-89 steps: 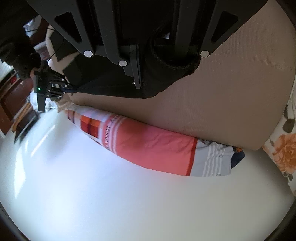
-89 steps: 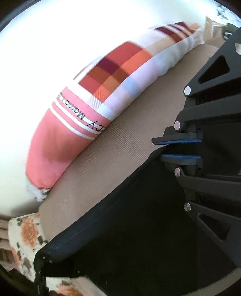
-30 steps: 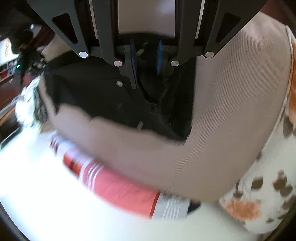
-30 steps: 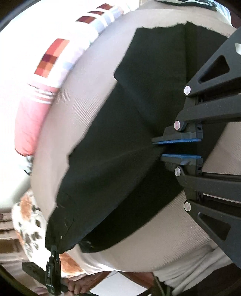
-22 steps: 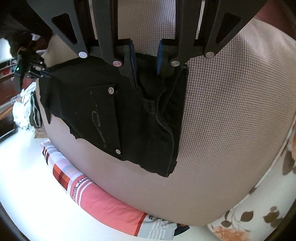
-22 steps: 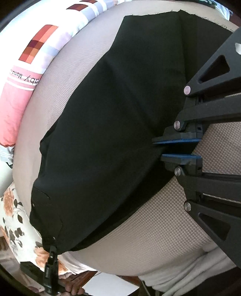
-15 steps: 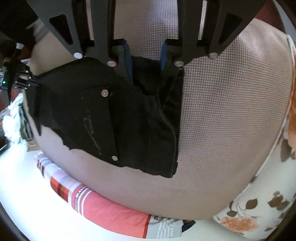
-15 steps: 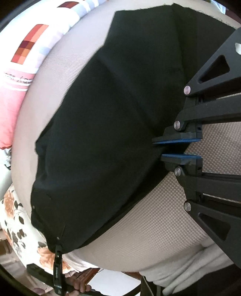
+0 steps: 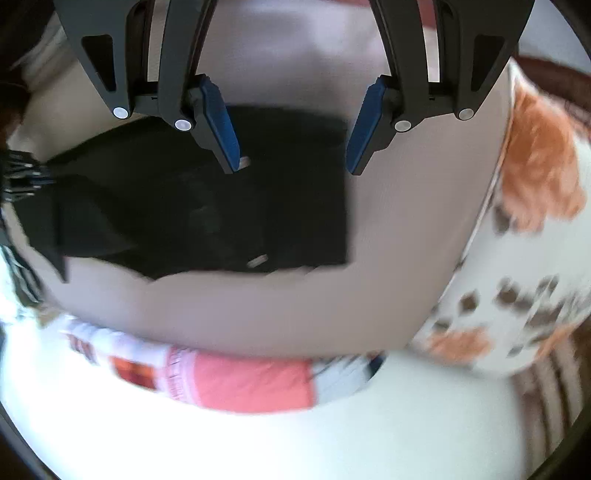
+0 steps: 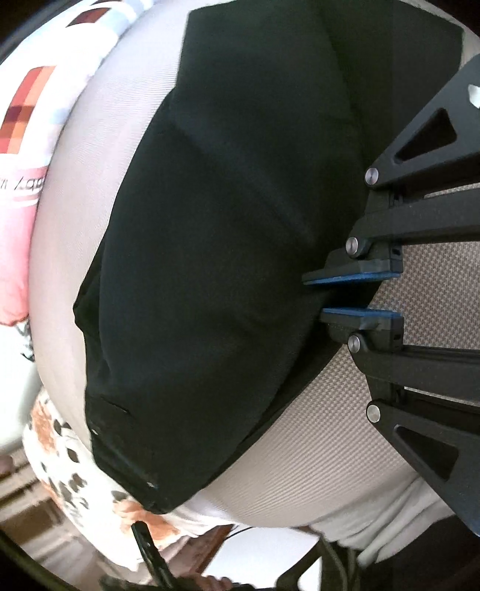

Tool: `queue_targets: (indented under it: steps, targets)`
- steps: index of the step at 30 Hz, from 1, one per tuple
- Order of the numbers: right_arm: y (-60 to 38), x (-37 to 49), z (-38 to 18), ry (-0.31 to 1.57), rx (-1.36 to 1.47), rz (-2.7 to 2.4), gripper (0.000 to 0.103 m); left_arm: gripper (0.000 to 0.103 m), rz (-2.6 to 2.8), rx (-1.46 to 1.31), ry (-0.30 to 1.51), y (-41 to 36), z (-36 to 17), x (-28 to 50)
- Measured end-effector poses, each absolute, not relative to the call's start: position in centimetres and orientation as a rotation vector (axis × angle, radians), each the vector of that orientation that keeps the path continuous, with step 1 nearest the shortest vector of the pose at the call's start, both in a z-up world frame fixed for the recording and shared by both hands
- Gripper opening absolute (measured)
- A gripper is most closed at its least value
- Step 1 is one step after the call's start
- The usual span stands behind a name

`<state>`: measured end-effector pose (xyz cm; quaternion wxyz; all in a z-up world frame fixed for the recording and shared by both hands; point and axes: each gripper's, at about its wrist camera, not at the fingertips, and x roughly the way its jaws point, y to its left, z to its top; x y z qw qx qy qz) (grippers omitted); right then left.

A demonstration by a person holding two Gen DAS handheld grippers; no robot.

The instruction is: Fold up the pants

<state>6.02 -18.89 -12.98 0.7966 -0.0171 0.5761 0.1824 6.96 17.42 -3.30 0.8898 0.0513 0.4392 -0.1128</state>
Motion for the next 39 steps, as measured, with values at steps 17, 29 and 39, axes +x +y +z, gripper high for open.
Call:
queue_targets:
  steps: [17, 29, 39]
  targets:
    - [-20.4, 7.0, -12.6, 1.267, 0.162, 0.358, 0.015, 0.061, -0.847, 0.436, 0.917, -6.1, -9.0, 4.8]
    - [-21.9, 6.9, -11.5, 1.246, 0.189, 0.393, 0.033, 0.009, -0.866, 0.47, 0.94, -12.5, -11.8, 5.7]
    - [-38.9, 5.5, -11.2, 1.087, 0.554, 0.096, 0.043, 0.009, -0.82, 0.329, 0.992, -11.2, -11.6, 6.1]
